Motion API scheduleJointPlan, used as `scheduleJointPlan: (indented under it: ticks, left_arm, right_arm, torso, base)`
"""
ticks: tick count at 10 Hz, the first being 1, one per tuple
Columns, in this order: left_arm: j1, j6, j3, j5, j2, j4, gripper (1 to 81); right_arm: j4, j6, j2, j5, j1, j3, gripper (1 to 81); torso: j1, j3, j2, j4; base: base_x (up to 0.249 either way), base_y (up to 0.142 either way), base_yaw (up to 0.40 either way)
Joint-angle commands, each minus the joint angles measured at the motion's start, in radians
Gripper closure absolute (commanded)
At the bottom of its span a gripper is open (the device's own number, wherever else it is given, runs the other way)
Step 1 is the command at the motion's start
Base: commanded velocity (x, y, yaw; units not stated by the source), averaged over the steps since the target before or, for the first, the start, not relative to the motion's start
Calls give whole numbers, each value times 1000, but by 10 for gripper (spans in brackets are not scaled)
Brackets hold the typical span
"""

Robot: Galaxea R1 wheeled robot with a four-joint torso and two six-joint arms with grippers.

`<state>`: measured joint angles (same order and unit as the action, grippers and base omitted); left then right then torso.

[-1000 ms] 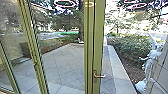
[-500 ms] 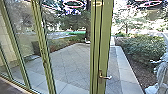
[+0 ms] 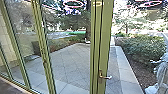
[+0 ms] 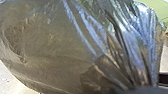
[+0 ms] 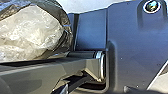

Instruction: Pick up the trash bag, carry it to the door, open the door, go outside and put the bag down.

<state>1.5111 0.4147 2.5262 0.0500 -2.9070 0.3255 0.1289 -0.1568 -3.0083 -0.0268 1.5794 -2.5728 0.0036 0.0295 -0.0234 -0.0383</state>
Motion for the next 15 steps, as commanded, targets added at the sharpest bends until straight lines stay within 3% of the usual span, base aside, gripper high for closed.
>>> scheduleJointPlan:
  ticks: [1, 6, 15]
  left_arm:
    - [-59, 1, 2, -50, 1, -3, 811]
    - [-59, 6, 28, -48, -17, -6, 811]
    - [-59, 3, 28, -55, -17, -5, 811]
  right_arm:
    - [-5, -6, -11, -65, -49, 8, 10]
    - [0, 0, -13, -65, -49, -4, 10]
    - [1, 0, -8, -65, -44, -4, 10]
  torso:
    - [0, 0, 0, 0]
    - [0, 0, 0, 0]
    - [-2, 0, 0, 0]
  base:
    - [0, 0, 0]
    - [0, 0, 0]
    - [97, 0, 0]
